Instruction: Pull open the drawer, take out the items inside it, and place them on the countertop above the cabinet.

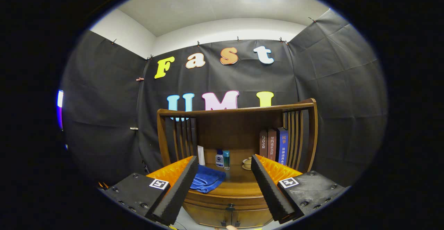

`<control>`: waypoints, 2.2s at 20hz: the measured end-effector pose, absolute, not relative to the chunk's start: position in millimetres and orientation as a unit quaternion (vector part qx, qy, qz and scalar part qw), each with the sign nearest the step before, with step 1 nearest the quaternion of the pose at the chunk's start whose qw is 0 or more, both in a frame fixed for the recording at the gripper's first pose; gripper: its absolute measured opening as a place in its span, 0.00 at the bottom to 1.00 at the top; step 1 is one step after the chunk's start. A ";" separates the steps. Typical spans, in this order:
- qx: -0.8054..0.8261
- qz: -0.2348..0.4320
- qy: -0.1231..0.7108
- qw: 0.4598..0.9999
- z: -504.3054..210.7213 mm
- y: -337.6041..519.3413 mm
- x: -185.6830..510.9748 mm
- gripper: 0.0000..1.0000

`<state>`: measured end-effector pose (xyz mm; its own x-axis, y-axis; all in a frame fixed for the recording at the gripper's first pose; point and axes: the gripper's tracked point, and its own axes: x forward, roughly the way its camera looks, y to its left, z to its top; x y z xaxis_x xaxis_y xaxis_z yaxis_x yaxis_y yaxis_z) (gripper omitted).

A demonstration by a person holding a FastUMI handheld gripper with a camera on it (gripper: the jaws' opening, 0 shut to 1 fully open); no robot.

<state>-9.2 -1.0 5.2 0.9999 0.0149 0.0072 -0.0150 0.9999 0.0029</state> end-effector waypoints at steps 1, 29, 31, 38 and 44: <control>0.006 0.010 -0.004 1.000 4.3 0.0 -8.4 0.99; 0.014 -0.013 0.112 0.994 -128.6 -2.5 14.0 0.99; 0.021 -0.018 0.124 0.992 -154.5 -1.2 21.2 0.99; -0.004 -0.044 0.202 0.978 -252.9 -11.3 50.4 0.99; 0.001 -0.061 0.272 0.960 -332.2 -24.5 65.8 0.99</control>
<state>65.8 -24.5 -332.2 0.8442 -0.1167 -0.5232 0.1181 0.9925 -0.0309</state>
